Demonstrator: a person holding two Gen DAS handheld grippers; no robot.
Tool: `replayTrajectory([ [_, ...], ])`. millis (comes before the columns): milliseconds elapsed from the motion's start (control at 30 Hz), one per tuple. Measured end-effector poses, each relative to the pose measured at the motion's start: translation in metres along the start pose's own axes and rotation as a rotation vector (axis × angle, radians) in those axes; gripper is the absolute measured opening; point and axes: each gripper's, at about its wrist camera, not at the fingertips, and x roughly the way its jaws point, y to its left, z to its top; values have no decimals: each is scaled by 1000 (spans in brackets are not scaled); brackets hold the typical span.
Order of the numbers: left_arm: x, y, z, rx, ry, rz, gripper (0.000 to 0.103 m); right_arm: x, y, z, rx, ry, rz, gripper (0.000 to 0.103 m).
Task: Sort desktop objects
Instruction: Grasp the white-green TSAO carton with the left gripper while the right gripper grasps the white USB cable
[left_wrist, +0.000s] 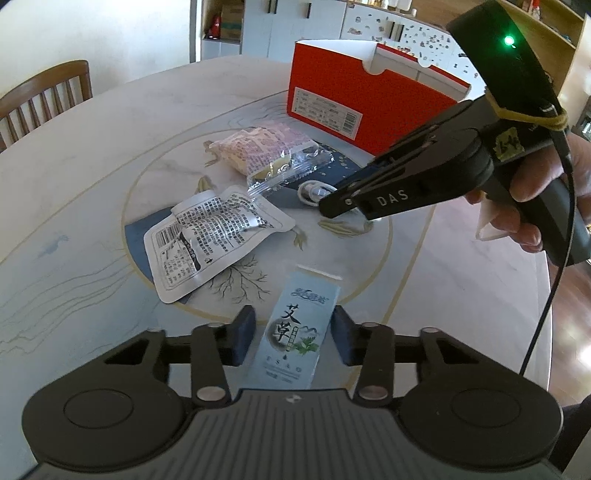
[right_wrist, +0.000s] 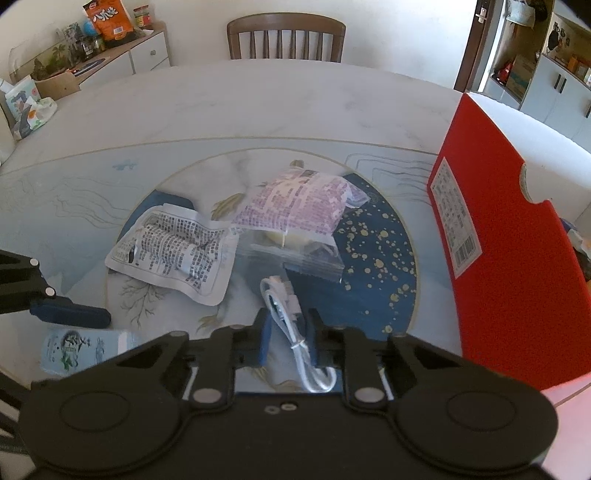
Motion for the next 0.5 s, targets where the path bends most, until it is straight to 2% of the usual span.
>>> replayTrajectory([
  [67, 1, 0, 1, -7, 3, 8, 34, -1, 0, -1, -5, 2, -8, 13],
  [167, 1, 0, 2, -21, 7, 11, 30, -2, -1, -3, 4, 1, -13, 13],
  [500, 2, -3, 2, -56, 15, 41, 28, -15, -15, -15, 65, -6, -7, 13],
])
